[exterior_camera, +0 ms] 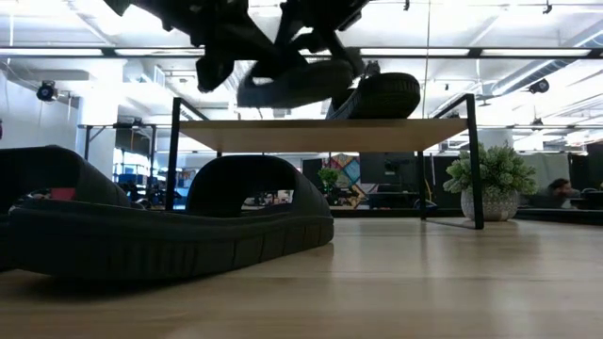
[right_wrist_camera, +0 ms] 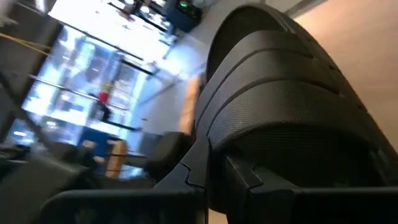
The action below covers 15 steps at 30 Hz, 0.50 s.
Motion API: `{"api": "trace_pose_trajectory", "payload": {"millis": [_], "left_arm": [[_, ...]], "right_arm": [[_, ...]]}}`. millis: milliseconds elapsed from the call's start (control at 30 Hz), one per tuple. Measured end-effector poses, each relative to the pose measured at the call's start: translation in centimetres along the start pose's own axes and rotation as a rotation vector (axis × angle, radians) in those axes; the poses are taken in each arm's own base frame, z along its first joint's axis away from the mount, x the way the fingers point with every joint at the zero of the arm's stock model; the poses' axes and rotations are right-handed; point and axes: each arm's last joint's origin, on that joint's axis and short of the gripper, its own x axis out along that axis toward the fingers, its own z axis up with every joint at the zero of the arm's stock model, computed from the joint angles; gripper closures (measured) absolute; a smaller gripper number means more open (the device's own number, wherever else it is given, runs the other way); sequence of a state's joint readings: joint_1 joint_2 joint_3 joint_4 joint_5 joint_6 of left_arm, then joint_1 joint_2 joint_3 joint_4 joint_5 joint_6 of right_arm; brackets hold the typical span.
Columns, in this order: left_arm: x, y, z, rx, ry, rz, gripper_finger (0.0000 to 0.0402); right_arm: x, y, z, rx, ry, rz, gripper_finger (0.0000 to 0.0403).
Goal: Pick and place slides into the shelf
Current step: Put the black slide on the shelf
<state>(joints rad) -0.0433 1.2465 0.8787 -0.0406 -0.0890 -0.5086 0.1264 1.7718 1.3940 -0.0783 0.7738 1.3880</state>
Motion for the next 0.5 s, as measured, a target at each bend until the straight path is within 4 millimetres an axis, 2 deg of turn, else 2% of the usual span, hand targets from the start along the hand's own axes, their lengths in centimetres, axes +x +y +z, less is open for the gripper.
{"api": "trace_pose_trajectory", "payload": {"millis": [133,300,500], "left_arm": [[0.5,0.7,0.2,-0.009,-0.009,0.023,0.0401],[1.2,2.2,0.2,-0.025,0.014,0.073,0.0401],[1.8,3.2,0.3,0.010,0.035,0.011,0.0401]], "right_arm": [[0.0,-0.3,0.0,0.009,0.017,-0.022,0.0390],[-0.2,0.0,0.0,-0.043,0.130,0.000,0.0390],[-0.8,0.2,0.6,-0.085,0.198,-0.003,0.0390]]}}
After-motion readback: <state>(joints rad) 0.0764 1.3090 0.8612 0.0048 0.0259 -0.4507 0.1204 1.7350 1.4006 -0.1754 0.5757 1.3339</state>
